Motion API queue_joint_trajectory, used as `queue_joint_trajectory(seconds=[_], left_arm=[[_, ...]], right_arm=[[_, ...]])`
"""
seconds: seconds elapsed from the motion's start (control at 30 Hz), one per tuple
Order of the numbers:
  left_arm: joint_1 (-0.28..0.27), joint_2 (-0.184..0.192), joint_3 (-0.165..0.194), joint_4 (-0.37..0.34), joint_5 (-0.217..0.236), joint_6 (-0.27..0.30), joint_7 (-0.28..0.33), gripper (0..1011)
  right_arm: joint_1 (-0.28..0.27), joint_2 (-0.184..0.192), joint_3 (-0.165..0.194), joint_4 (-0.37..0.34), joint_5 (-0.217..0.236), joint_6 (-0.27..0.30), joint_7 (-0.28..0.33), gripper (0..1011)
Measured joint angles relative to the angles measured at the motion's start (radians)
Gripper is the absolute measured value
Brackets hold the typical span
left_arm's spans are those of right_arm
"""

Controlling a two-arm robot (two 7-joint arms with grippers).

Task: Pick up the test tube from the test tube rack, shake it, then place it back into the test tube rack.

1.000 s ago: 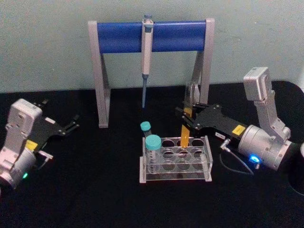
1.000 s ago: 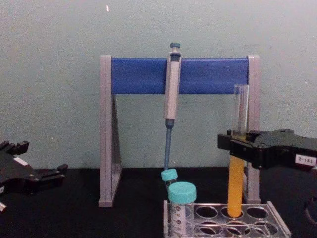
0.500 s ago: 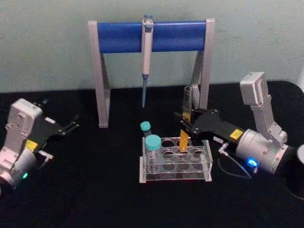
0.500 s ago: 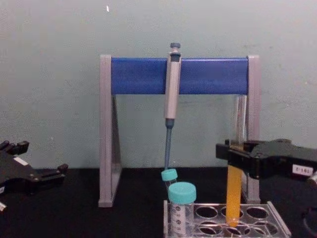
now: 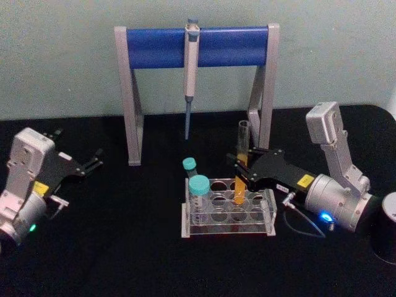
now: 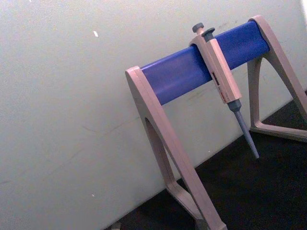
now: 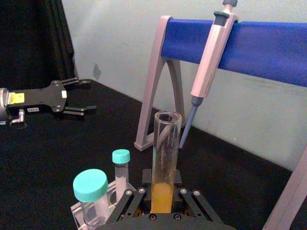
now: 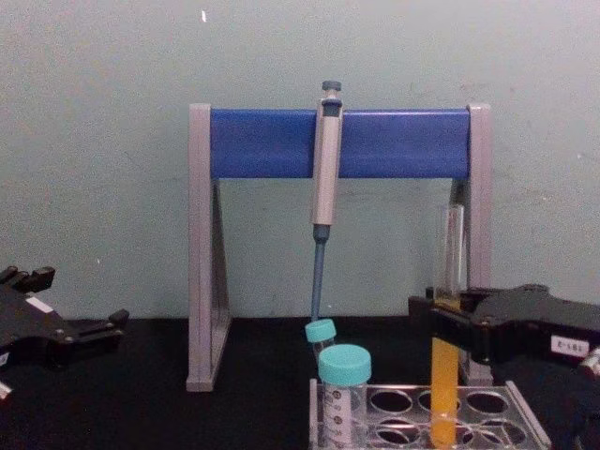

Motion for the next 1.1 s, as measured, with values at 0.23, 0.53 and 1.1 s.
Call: queue_joint_trajectory(seconds=[0.23, 0.53, 1.1], left_arm=[[0.000, 0.000, 0.000, 0.000, 0.000, 0.000, 0.000, 1001], [0.000, 0.000, 0.000, 0.000, 0.000, 0.000, 0.000, 1002], [0.000, 0.000, 0.000, 0.000, 0.000, 0.000, 0.000, 1001]], right_arm=[[-0.003, -0.007, 0.000, 0.012, -0.006, 0.000, -0.001, 232], [-0.006, -0.015, 0.001, 0.028, -0.014, 0.001, -0.002, 232], [-0.008, -0.029, -0.004, 0.046, -0.030, 0.004, 0.001, 232]])
